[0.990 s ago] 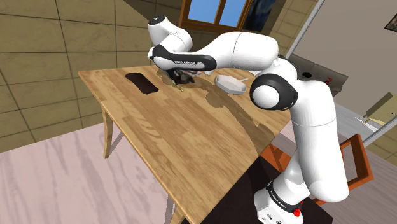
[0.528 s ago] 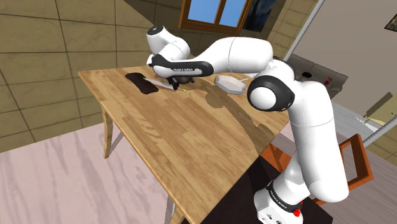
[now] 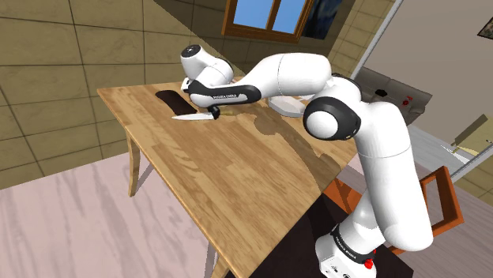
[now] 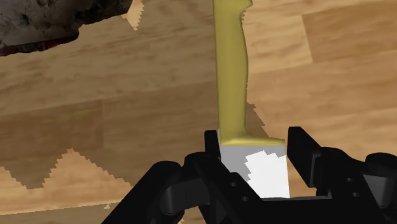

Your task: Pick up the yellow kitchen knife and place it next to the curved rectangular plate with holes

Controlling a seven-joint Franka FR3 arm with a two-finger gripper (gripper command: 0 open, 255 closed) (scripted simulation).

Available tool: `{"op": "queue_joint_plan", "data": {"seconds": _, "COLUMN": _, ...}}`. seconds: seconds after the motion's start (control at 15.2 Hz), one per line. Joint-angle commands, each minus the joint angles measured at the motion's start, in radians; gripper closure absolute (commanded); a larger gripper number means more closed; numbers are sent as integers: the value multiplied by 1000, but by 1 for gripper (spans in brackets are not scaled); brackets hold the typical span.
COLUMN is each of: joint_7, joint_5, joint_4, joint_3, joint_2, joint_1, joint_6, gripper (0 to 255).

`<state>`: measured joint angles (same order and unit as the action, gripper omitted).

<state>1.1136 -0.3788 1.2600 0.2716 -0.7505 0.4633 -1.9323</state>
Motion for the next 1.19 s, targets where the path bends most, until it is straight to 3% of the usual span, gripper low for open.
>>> {"op": "queue_joint_plan", "data": {"seconds": 0.0, "joint_7": -2, "joint_5": 0, "joint_4": 2, "joint_3": 0, "joint_2": -2, "joint_1": 0, "joint_6": -5, "gripper": 255}}
{"op": "queue_joint_plan", "data": {"seconds": 0.4, "joint_7": -2, "joint_5": 0, "joint_4": 2, "joint_3": 0, "joint_2": -2, "joint_1": 0, "joint_6": -5, "gripper": 255}}
{"op": "queue_joint_plan", "data": {"seconds": 0.46, "joint_7": -2, "joint_5": 0, "joint_4": 2, "joint_3": 0, "joint_2": -2, "joint_1": 0, "joint_6": -5, "gripper": 0}}
{"op": "queue_joint_plan", "data": {"seconds": 0.79, "joint_7": -2, "joint_5": 0, "joint_4": 2, "joint_3": 0, "joint_2": -2, "joint_1": 0, "joint_6": -5, "gripper": 0}}
{"op": "queue_joint_plan", "data": {"seconds": 1.12, "joint_7": 8, "joint_5": 6, "joint_4": -74, "joint_3": -5, "joint_2": 19, "joint_1": 29, "joint_6": 101, "gripper": 0}}
